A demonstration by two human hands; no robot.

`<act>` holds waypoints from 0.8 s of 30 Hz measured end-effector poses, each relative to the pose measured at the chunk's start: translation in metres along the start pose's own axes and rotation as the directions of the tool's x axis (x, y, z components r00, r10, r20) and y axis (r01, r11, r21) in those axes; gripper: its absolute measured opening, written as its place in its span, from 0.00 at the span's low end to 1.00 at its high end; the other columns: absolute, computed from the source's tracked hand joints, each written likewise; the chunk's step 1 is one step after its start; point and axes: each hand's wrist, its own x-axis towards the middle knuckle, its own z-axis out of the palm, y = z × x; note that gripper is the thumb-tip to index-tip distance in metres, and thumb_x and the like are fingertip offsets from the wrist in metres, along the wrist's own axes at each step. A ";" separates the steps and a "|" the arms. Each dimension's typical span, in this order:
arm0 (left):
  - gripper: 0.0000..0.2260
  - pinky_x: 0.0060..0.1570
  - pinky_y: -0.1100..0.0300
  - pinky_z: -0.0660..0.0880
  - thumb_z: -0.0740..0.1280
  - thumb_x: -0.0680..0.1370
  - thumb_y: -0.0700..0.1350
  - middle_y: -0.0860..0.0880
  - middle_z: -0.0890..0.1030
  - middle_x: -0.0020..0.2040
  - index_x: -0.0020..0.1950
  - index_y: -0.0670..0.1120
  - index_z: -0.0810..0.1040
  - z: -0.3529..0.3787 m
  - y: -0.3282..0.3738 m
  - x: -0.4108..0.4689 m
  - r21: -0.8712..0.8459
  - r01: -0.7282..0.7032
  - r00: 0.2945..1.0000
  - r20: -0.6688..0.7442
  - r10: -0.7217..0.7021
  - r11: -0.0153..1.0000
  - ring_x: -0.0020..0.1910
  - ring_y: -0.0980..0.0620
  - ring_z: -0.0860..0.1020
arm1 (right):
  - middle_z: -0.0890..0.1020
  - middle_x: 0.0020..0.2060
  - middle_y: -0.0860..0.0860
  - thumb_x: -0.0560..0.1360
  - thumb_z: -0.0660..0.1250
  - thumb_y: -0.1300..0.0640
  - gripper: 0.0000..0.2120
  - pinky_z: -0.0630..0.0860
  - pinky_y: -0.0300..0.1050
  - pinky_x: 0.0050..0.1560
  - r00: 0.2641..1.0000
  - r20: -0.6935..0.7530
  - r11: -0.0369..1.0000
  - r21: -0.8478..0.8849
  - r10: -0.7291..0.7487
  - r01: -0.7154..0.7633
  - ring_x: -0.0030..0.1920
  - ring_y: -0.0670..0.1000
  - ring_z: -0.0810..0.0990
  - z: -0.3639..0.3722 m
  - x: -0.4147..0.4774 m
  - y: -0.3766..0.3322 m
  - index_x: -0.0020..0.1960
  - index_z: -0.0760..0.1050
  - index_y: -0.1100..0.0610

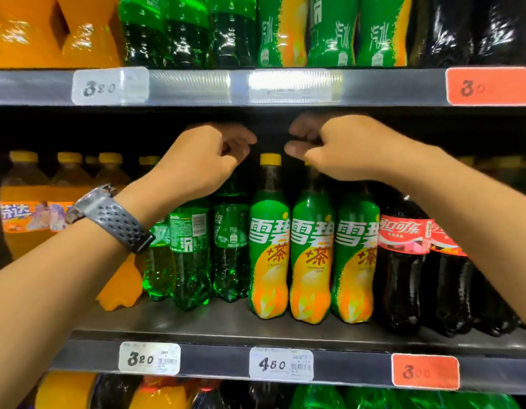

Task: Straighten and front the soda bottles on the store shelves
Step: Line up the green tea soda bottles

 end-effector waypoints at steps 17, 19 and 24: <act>0.17 0.53 0.58 0.72 0.64 0.79 0.51 0.44 0.77 0.63 0.67 0.50 0.73 -0.019 -0.070 -0.007 0.326 0.147 0.970 0.135 -0.200 0.934 0.58 0.42 0.75 | 0.78 0.56 0.59 0.75 0.60 0.38 0.26 0.73 0.48 0.48 0.993 0.118 0.964 -0.264 -0.001 0.032 0.47 0.59 0.75 0.062 0.091 -0.101 0.61 0.74 0.59; 0.16 0.53 0.56 0.74 0.67 0.77 0.54 0.48 0.79 0.60 0.63 0.52 0.76 -0.017 -0.072 -0.007 0.235 0.172 0.975 0.096 -0.199 0.957 0.57 0.45 0.76 | 0.77 0.58 0.57 0.75 0.61 0.38 0.27 0.74 0.50 0.53 0.995 0.096 0.954 -0.299 0.003 0.026 0.54 0.60 0.76 0.065 0.090 -0.096 0.63 0.73 0.58; 0.15 0.52 0.60 0.73 0.71 0.74 0.53 0.50 0.81 0.57 0.59 0.52 0.80 -0.011 -0.073 -0.004 0.146 0.225 0.973 0.014 -0.229 0.963 0.55 0.48 0.78 | 0.79 0.53 0.55 0.72 0.68 0.43 0.22 0.74 0.45 0.45 0.988 0.152 0.974 -0.215 -0.031 0.064 0.48 0.57 0.78 0.062 0.088 -0.084 0.59 0.74 0.57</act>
